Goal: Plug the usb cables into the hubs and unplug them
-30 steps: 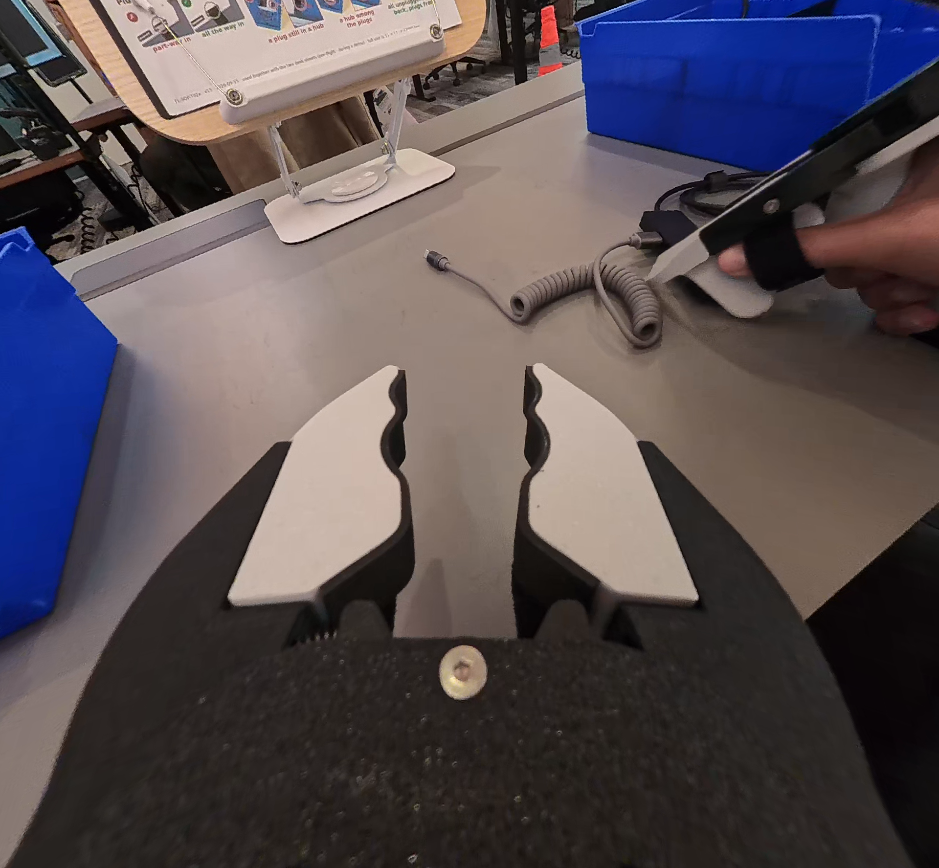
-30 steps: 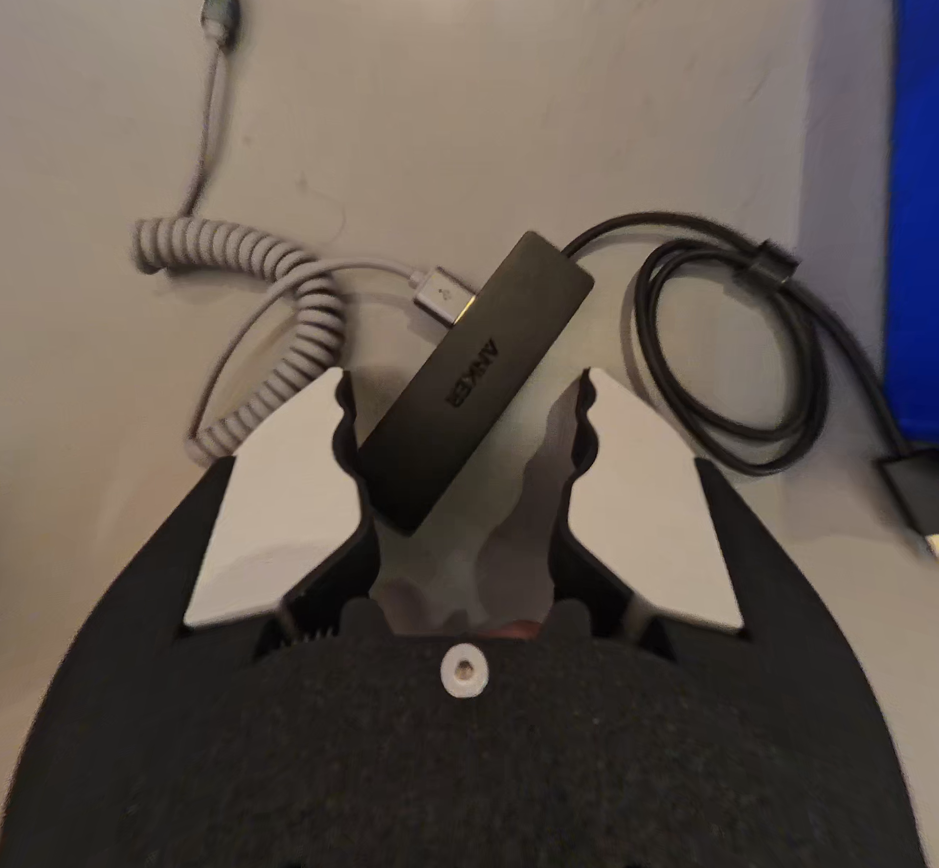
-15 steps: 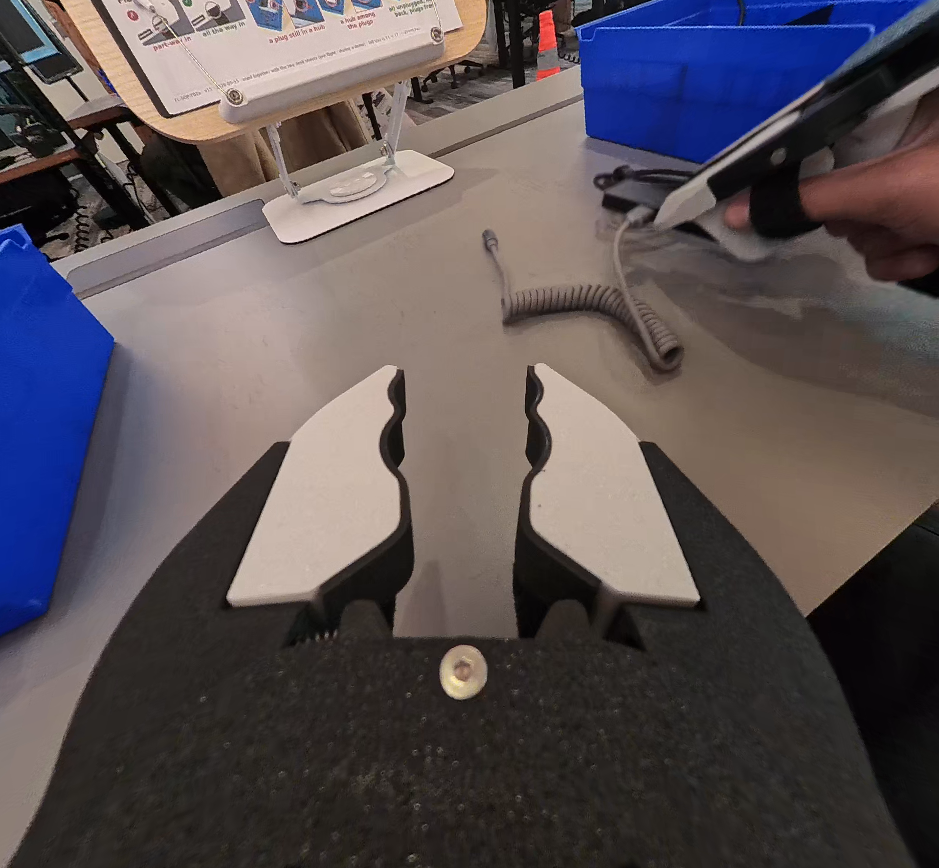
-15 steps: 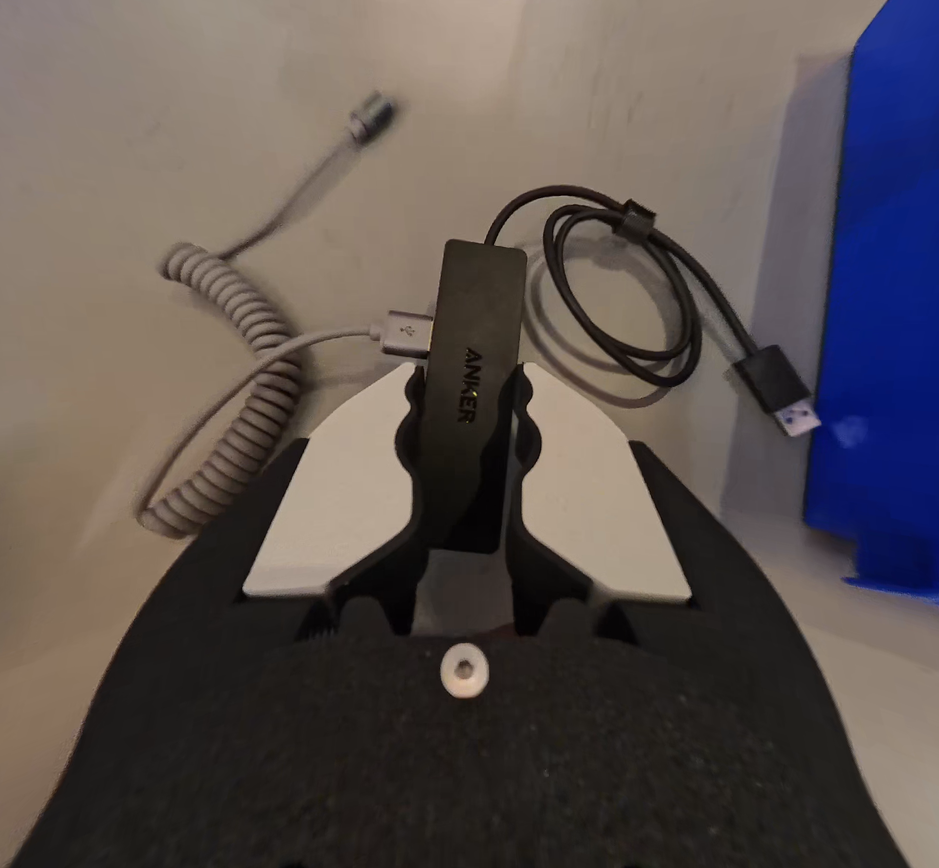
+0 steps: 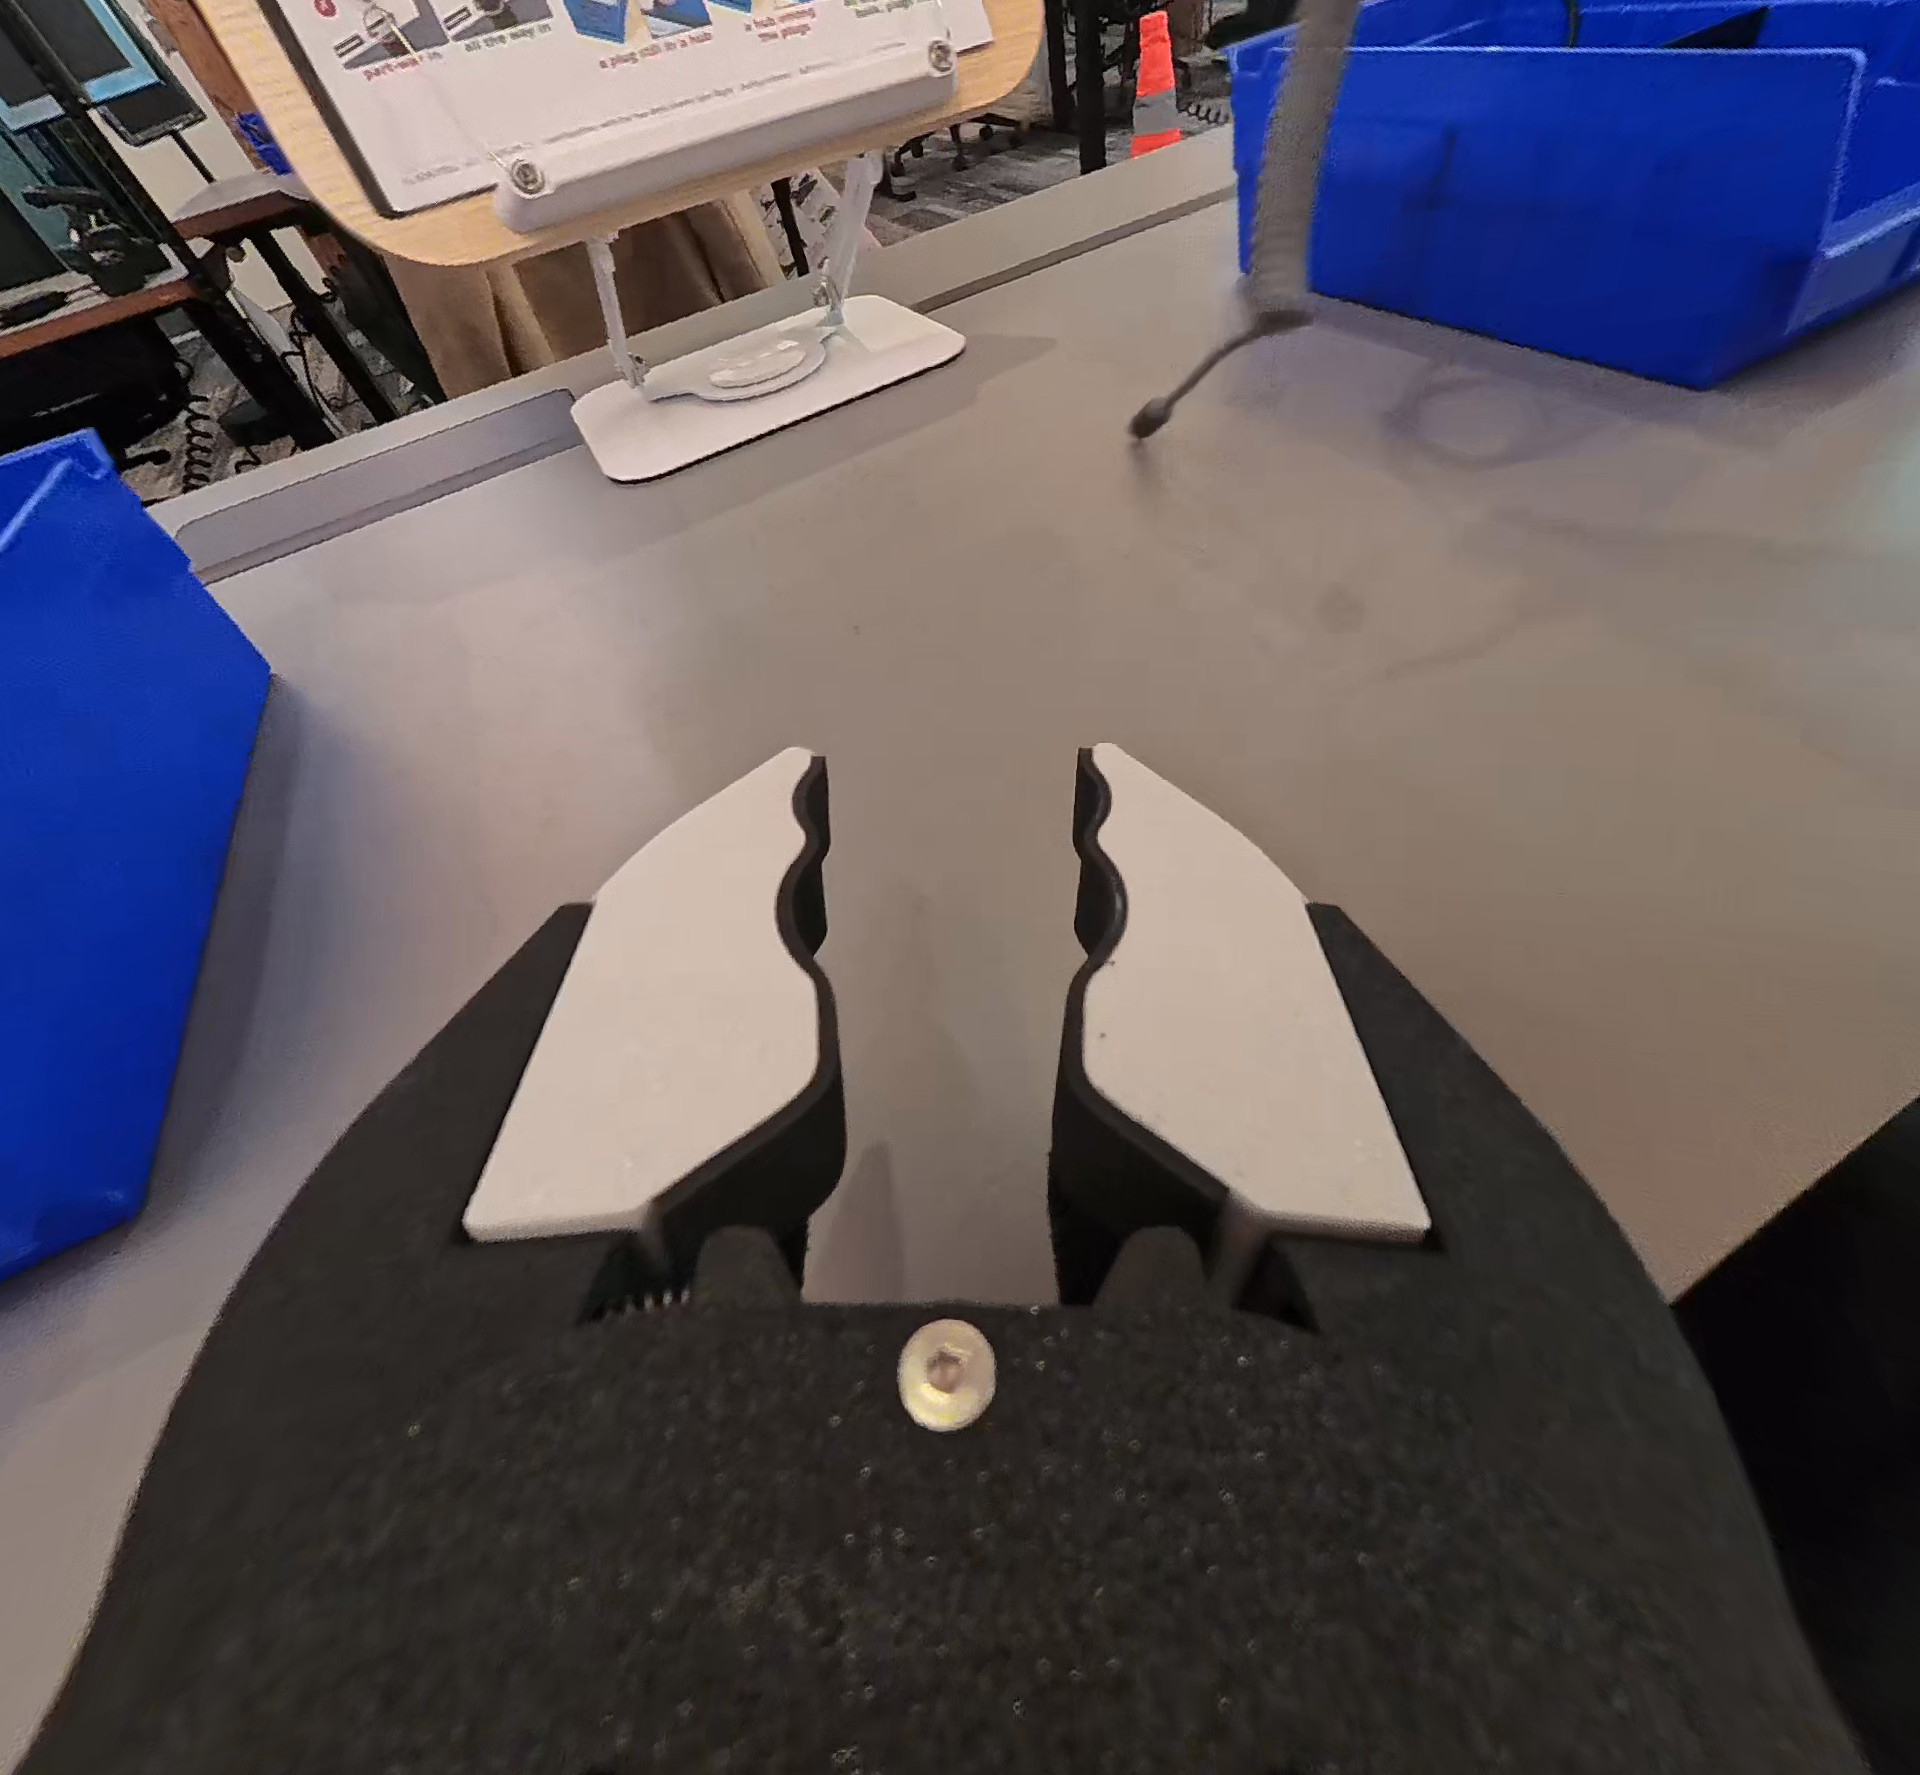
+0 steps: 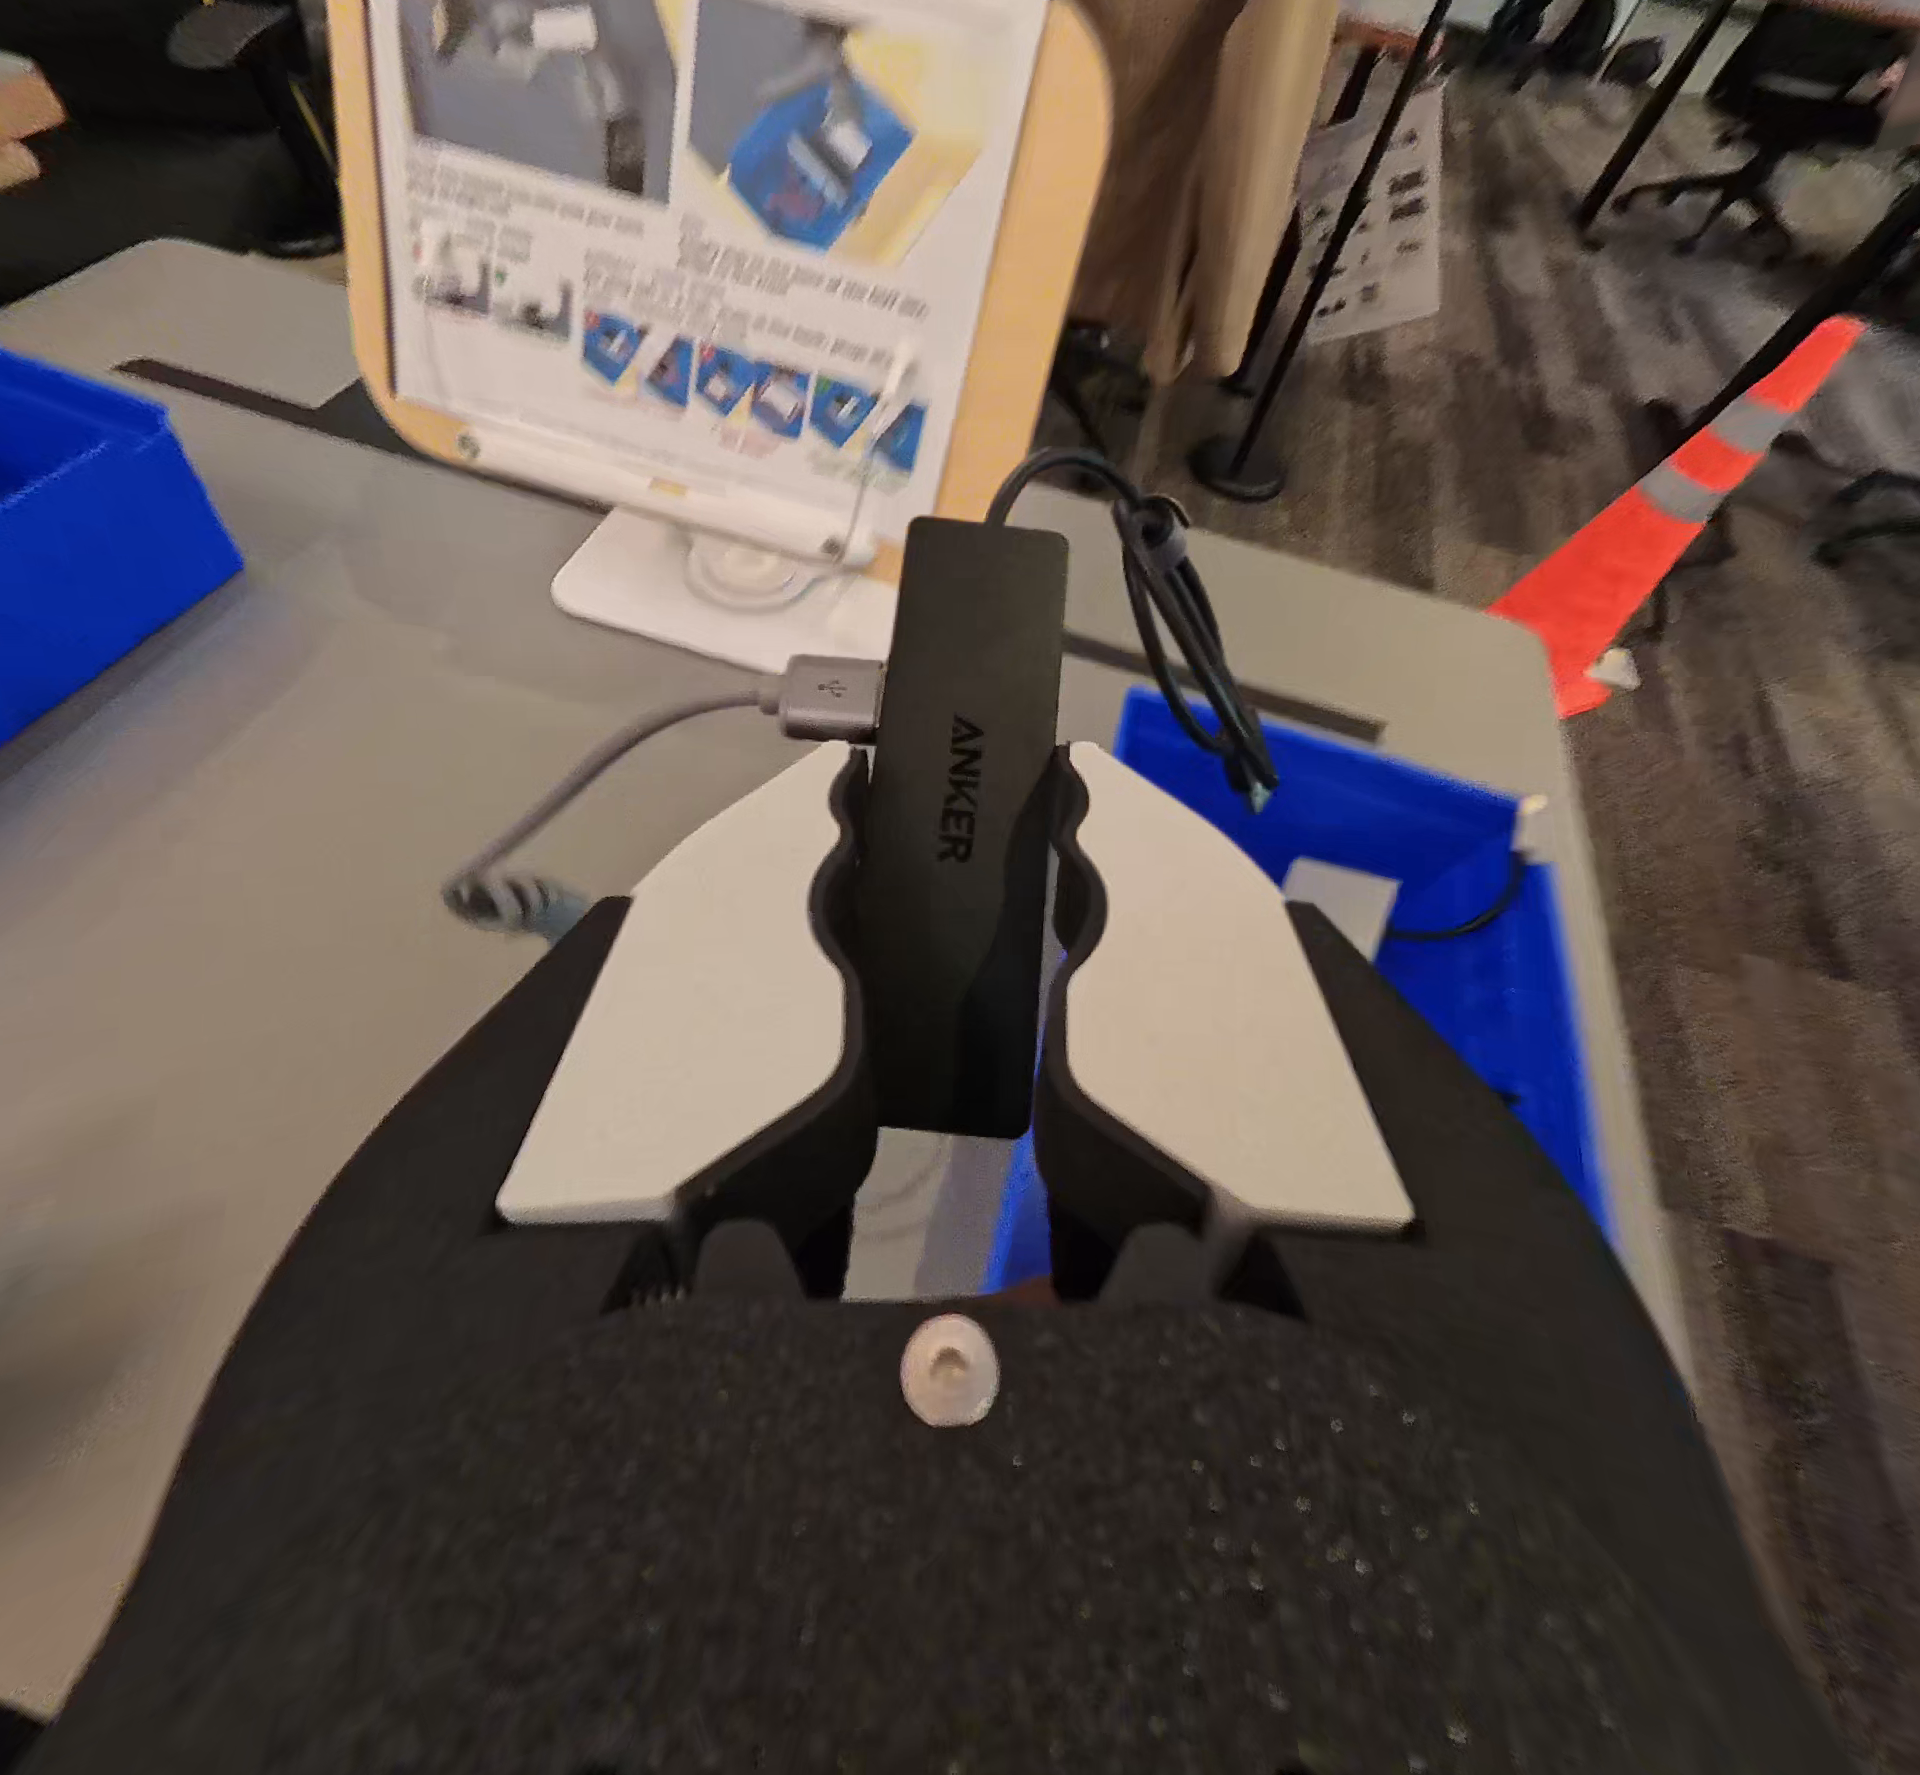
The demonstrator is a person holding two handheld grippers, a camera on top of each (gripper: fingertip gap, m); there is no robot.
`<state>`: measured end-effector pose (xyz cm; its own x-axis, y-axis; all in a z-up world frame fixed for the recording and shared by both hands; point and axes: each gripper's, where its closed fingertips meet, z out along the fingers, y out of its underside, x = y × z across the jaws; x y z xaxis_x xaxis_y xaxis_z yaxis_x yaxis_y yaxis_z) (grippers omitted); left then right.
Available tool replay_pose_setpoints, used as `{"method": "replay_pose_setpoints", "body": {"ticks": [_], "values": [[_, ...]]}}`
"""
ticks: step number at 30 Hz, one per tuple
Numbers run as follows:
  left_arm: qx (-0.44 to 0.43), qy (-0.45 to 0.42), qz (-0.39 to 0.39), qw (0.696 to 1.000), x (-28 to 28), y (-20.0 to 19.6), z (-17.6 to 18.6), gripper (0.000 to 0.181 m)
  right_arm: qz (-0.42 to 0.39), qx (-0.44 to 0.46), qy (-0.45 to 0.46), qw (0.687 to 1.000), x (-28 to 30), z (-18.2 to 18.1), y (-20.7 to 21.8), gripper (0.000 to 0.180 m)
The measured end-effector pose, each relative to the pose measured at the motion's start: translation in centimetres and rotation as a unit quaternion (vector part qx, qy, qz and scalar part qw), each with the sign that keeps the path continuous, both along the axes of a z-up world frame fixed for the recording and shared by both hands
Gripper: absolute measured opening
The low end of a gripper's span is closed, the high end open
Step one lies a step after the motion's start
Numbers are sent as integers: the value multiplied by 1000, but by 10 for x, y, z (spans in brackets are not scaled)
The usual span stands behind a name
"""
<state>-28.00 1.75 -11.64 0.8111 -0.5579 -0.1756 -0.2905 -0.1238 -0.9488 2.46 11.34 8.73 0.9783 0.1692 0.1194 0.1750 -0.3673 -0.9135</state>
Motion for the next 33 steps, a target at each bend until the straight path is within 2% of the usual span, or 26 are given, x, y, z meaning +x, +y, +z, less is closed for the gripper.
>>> {"method": "replay_pose_setpoints", "body": {"ticks": [6,16,20,23,27,30,33], "values": [[-12,-21,12,1000,-11,6,2,45,-42,23,-51,998,65,88,33,33],[-14,-29,23,999,-16,12,8,46,-95,62,-49,992,158,212,63,33],[-11,-33,32,999,-19,15,12,47,-111,65,-68,989,181,245,72,33],[-6,-31,39,999,-23,18,15,47,-114,52,-83,989,189,245,81,33],[-6,-29,44,999,-25,21,14,47,-112,27,-116,987,190,224,89,33],[-13,-27,43,999,-24,22,10,47,-114,-3,-131,985,192,191,97,33],[-14,-23,40,999,-22,21,7,48,-120,-43,-154,980,198,138,108,34]]}}
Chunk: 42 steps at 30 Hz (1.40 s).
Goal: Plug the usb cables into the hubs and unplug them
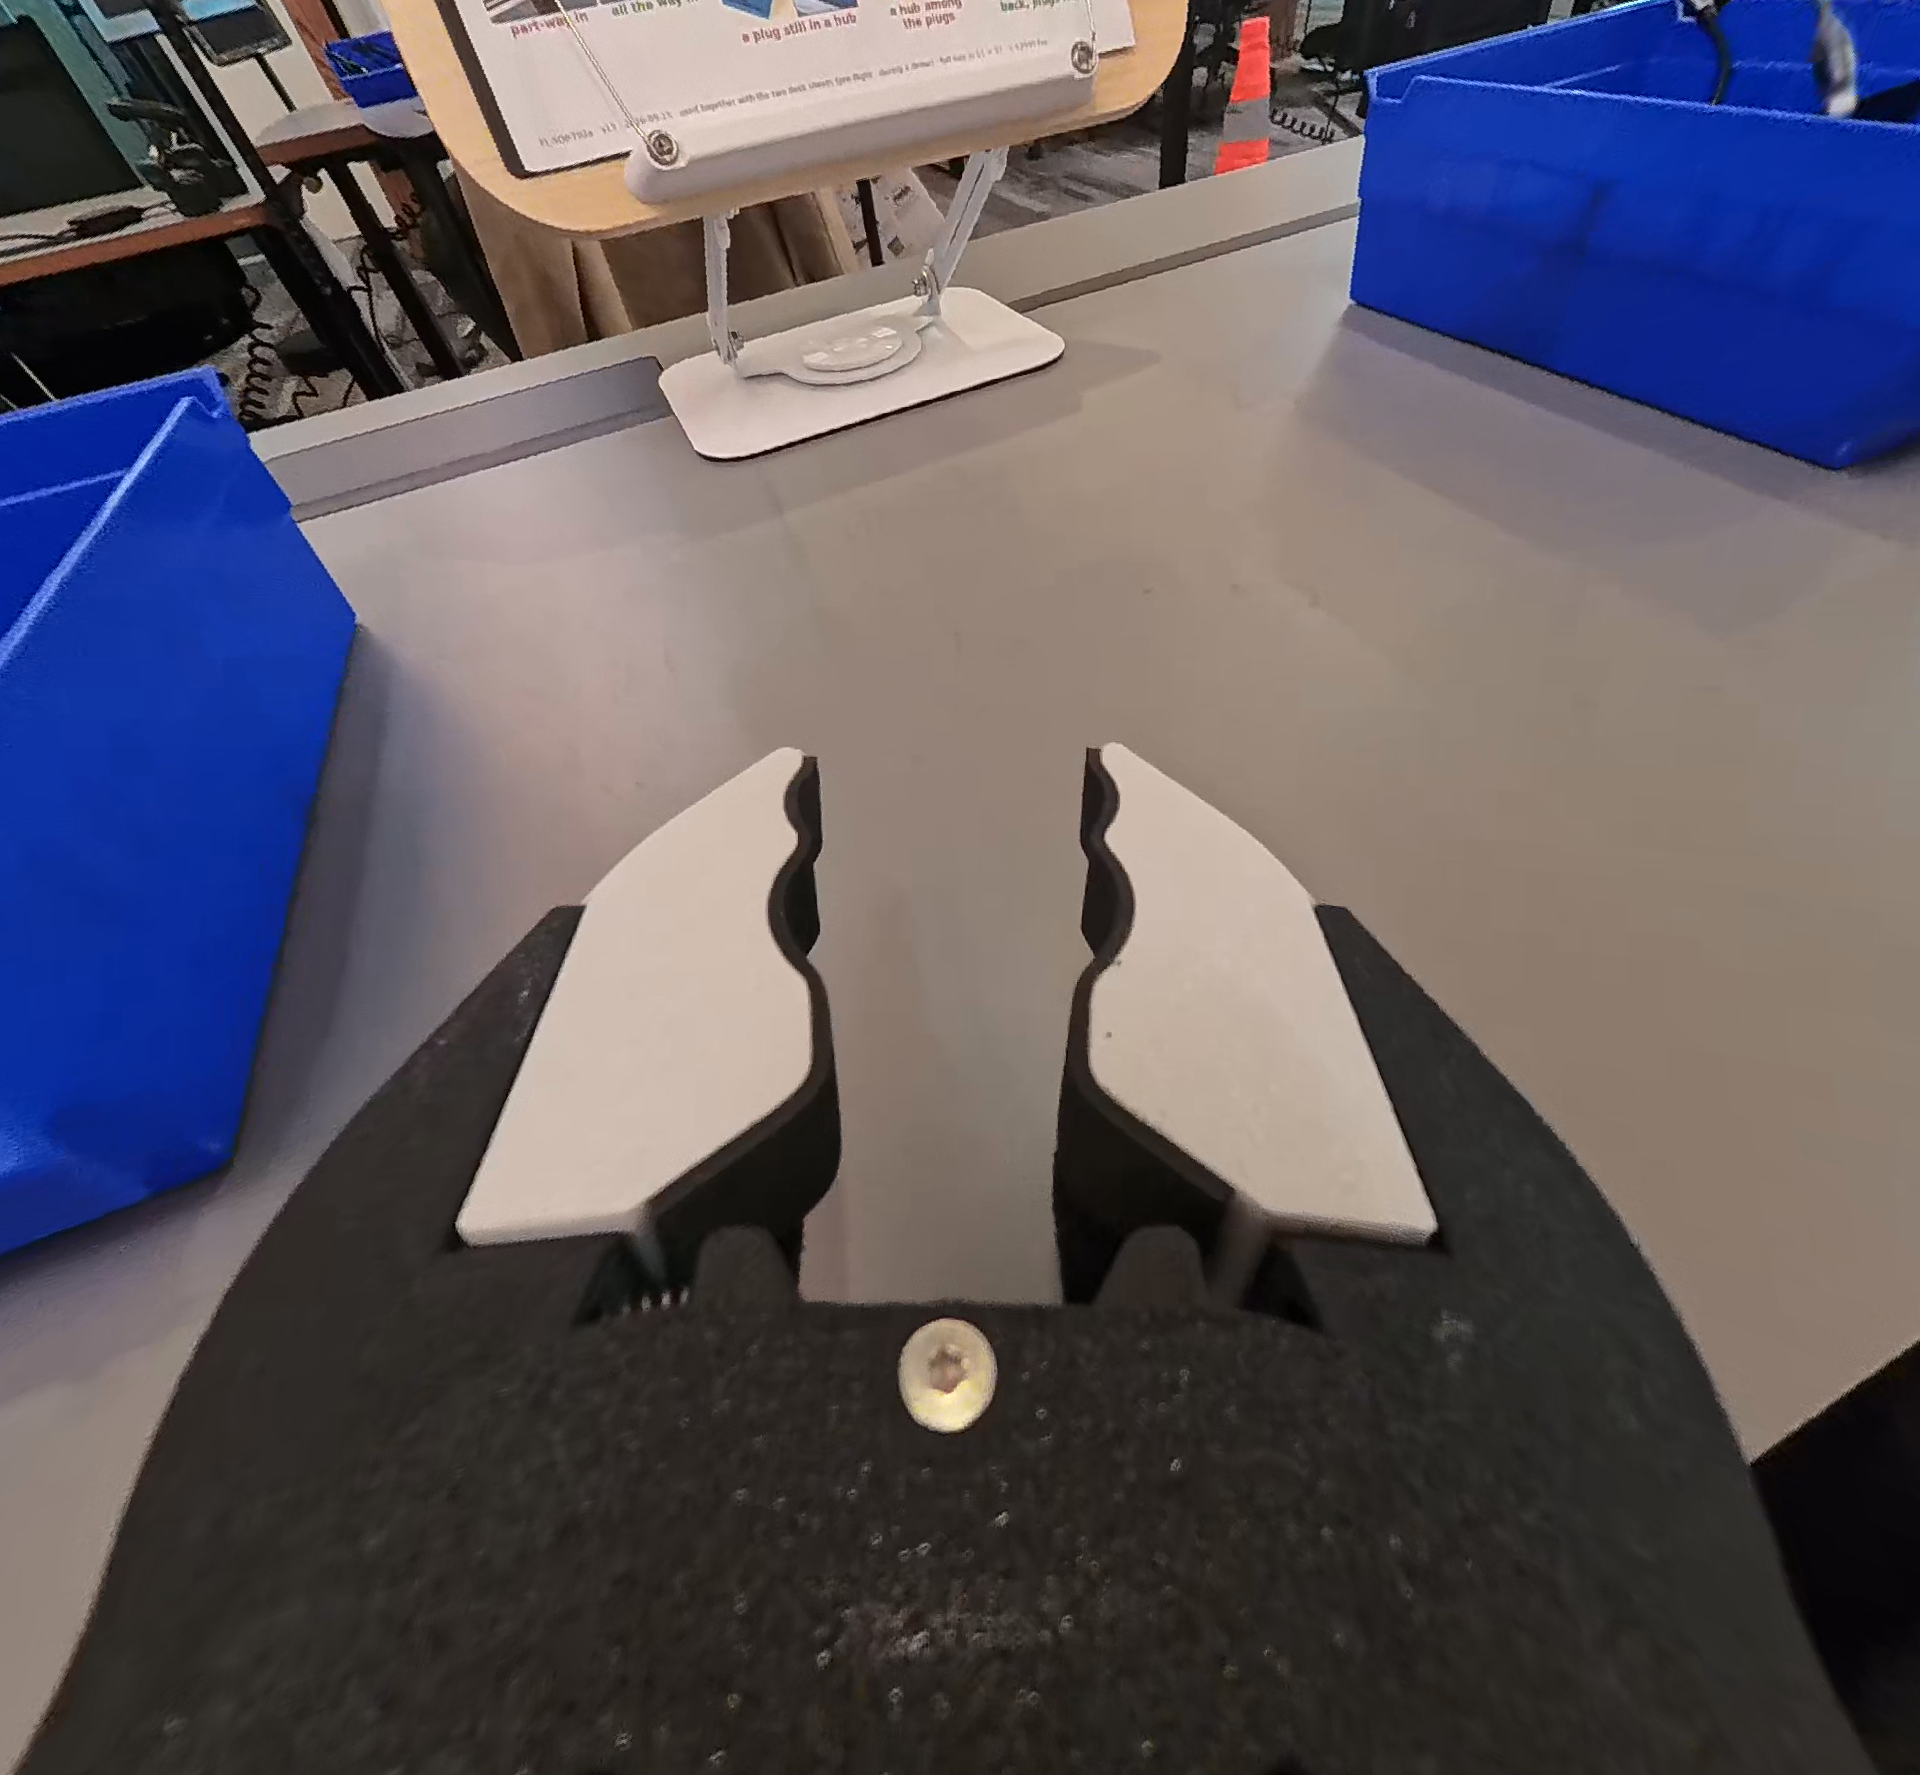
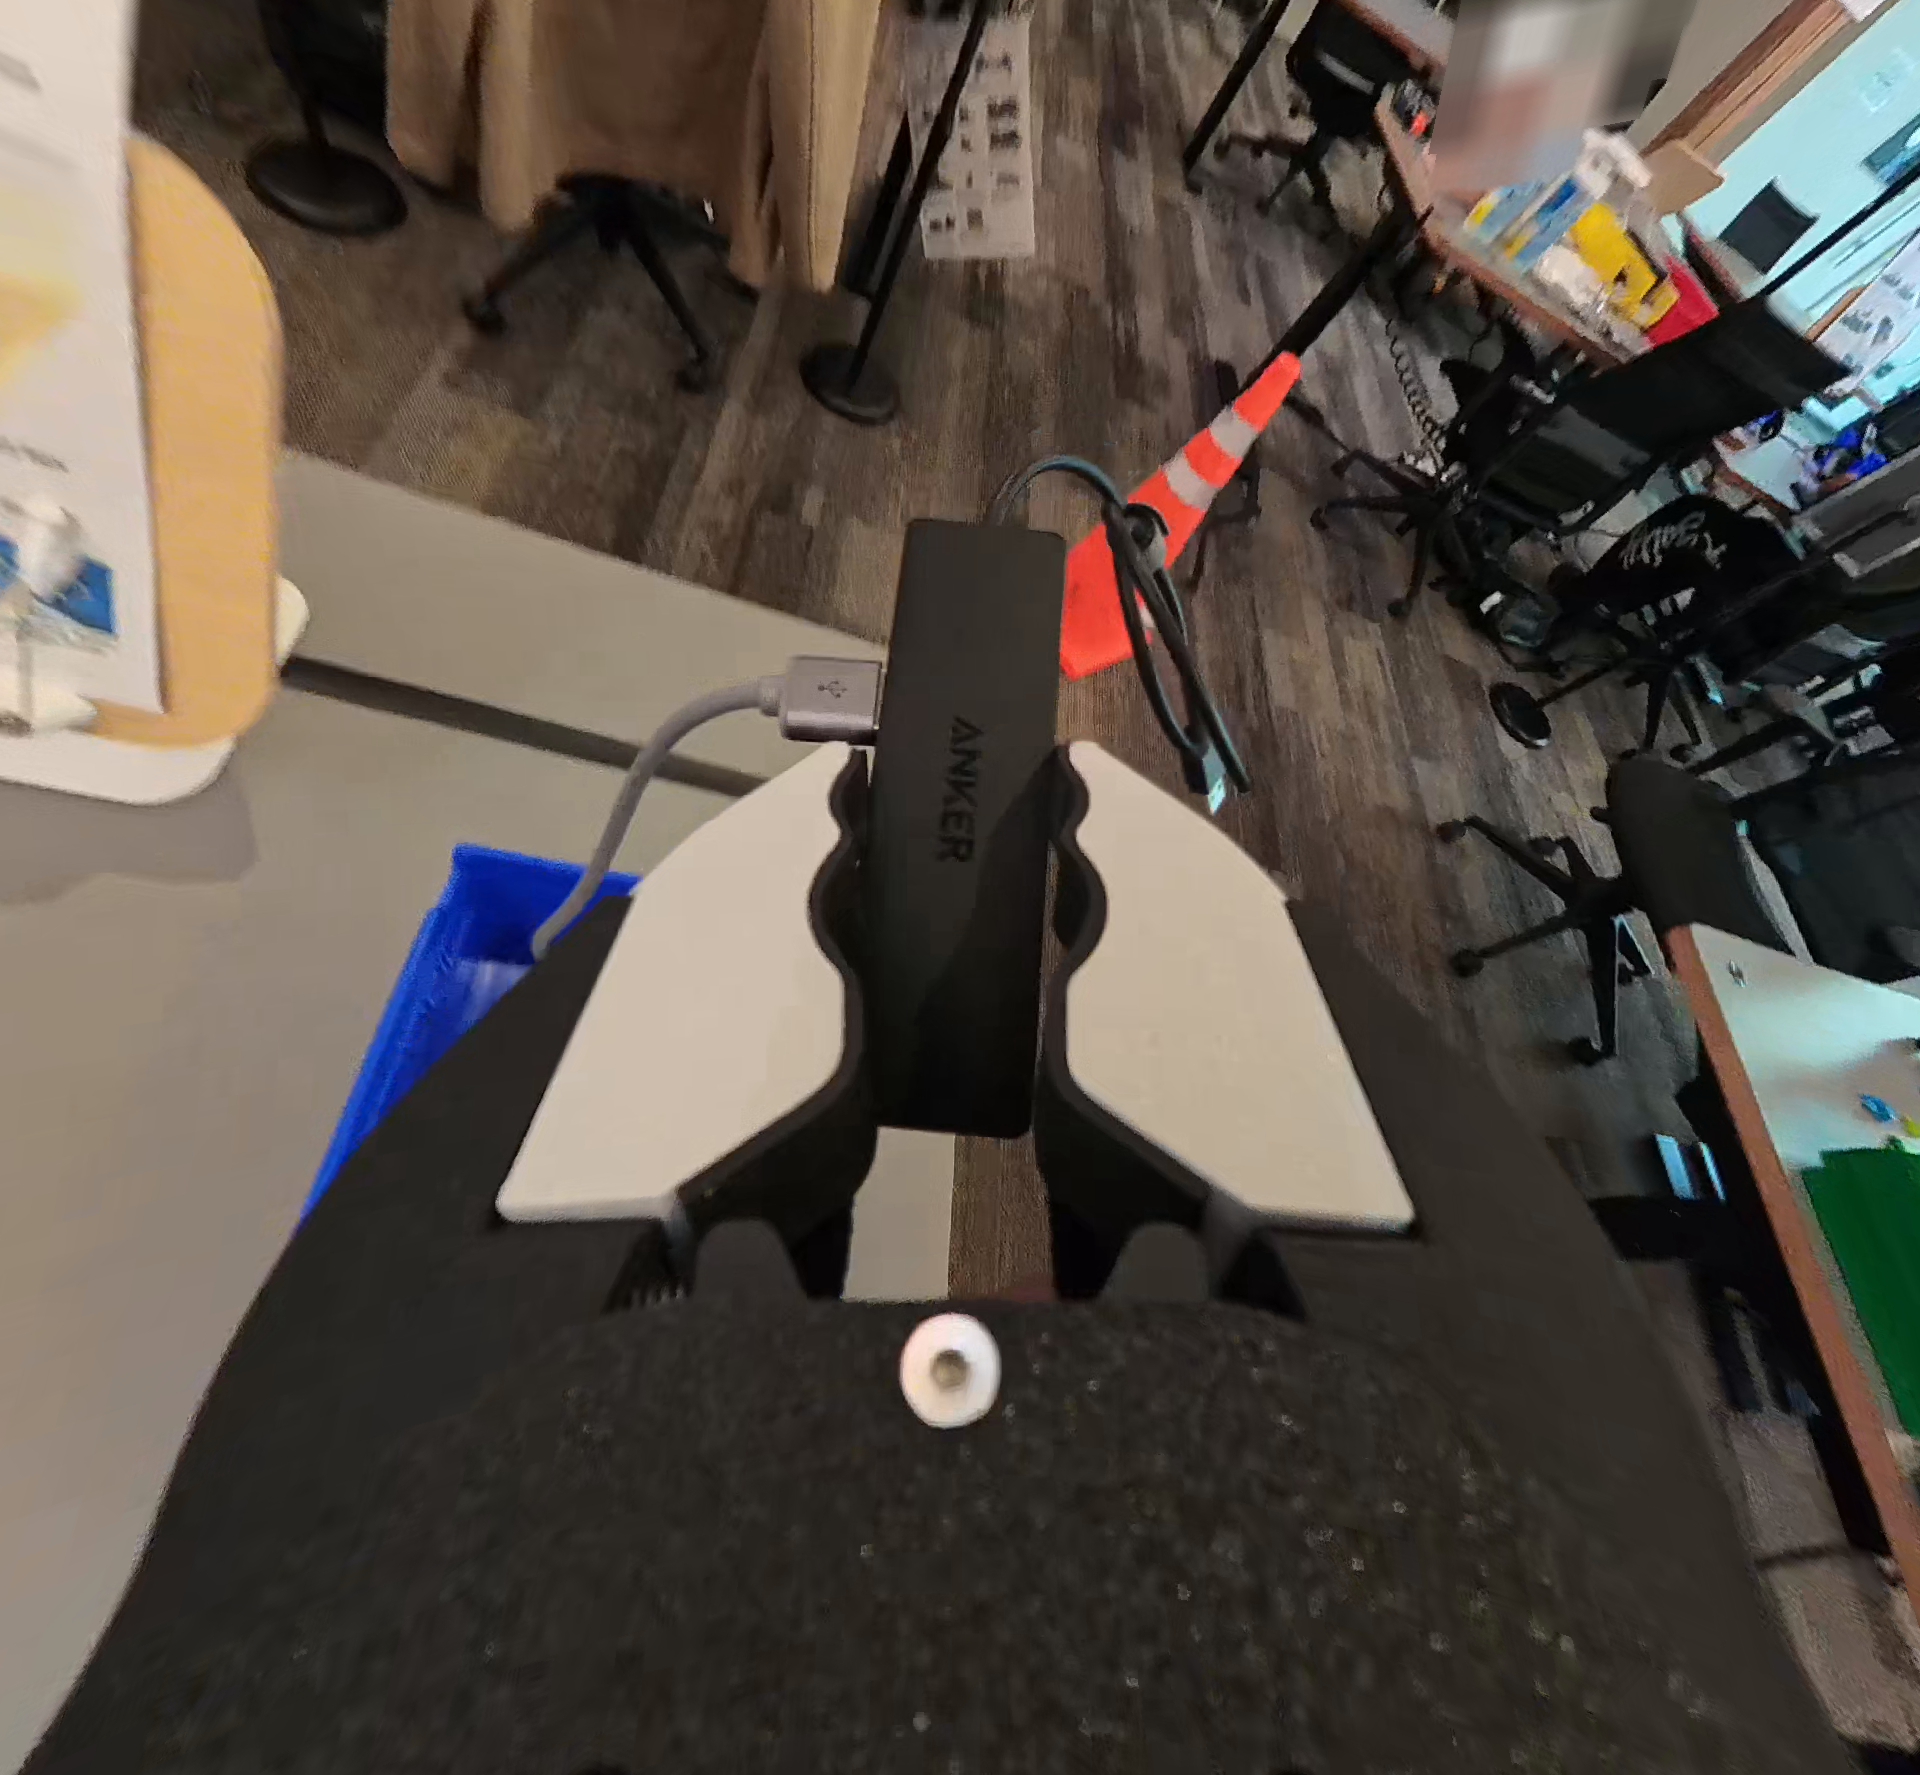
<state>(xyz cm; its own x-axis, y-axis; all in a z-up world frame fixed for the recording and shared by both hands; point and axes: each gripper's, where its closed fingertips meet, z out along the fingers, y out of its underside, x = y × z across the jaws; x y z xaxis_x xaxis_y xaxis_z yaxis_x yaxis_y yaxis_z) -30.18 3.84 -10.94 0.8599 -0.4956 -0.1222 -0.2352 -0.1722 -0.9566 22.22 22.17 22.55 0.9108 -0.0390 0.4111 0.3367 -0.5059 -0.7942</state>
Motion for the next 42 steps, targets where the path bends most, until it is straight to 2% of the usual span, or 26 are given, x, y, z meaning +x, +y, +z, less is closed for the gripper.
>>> {"method": "replay_pose_setpoints", "body": {"ticks": [5,9,13,21,26,29,31,34,37,39,42], "values": [[1,9,-4,1000,3,-2,-2,48,3,-94,1,996,-3,-113,13,34],[0,16,-6,1000,5,-3,-5,48,14,-165,21,986,-12,-190,13,34],[2,26,-5,1000,6,-3,-8,48,29,-194,76,978,-23,-216,15,34],[5,42,-6,999,8,-4,-12,48,56,-362,140,920,-53,-315,-14,34],[13,61,-9,998,12,-6,-13,48,28,-417,162,894,-36,-352,-20,34],[18,73,-9,997,14,-7,-14,48,2,-437,242,866,-25,-360,-10,34],[21,80,-10,997,16,-8,-15,48,-43,-450,187,872,8,-369,-2,34],[25,94,-11,995,19,-9,-16,48,-55,-500,143,852,22,-388,-4,33],[33,111,-13,993,22,-10,-17,48,-16,-567,116,815,14,-411,-18,34],[38,124,-14,992,23,-11,-19,48,10,-564,100,820,14,-411,-14,33],[46,137,-15,989,26,-11,-19,48,96,-545,35,832,14,-410,-16,33]]}}
